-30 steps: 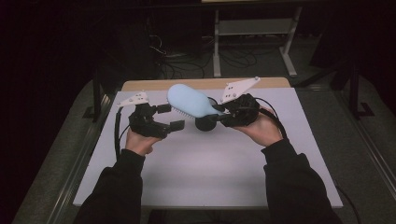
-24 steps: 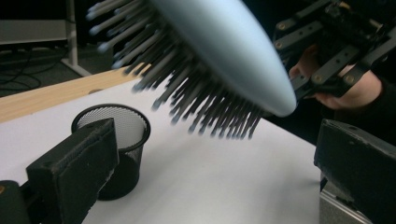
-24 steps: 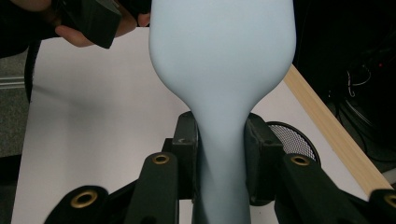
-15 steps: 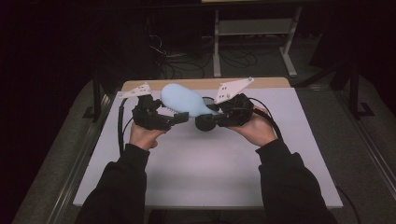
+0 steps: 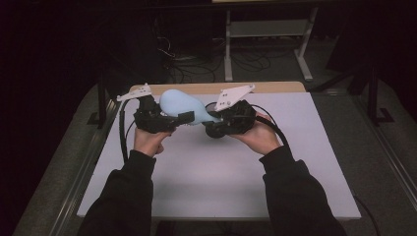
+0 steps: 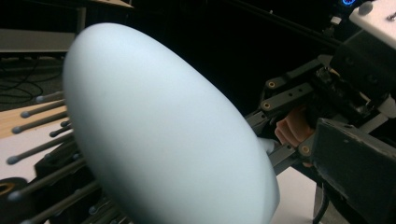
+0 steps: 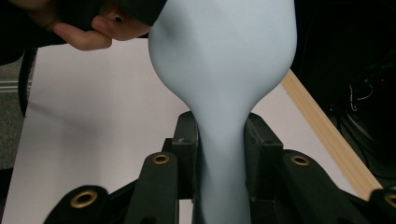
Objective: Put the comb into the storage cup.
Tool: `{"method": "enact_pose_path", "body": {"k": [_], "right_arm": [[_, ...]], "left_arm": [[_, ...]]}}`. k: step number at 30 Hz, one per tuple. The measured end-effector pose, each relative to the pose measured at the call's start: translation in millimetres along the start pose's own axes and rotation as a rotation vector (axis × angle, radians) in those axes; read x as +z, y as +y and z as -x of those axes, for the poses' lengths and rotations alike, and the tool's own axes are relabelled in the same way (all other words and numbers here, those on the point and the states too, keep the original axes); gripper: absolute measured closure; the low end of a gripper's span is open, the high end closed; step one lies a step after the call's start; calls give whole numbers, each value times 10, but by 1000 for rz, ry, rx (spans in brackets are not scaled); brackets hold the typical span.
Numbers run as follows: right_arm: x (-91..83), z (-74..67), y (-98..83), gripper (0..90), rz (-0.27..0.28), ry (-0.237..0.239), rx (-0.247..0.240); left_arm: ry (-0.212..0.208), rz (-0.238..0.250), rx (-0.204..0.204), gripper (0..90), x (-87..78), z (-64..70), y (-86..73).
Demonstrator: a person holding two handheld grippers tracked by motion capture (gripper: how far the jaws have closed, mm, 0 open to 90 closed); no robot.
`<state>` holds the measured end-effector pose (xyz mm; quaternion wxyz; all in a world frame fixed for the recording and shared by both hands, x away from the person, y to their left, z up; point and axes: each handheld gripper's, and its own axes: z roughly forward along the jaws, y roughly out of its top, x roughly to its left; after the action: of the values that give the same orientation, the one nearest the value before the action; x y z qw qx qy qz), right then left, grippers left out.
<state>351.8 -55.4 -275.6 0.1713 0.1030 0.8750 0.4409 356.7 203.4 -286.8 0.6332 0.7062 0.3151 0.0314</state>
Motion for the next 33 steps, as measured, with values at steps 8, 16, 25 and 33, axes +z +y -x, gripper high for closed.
{"method": "enact_pose_path", "body": {"k": [8,16,25,33], "right_arm": [[33,9,-20,681,-5,-1,10],[29,25,-59,681,-6,-6,26],[44,17,-98,683,-21,-12,27],[65,32,-133,682,-40,-25,30]], "left_arm": [[27,14,-12,101,17,10,11],[68,-1,11,173,81,71,36],[100,31,20,383,99,123,57],[60,25,-22,449,156,103,43]]}}
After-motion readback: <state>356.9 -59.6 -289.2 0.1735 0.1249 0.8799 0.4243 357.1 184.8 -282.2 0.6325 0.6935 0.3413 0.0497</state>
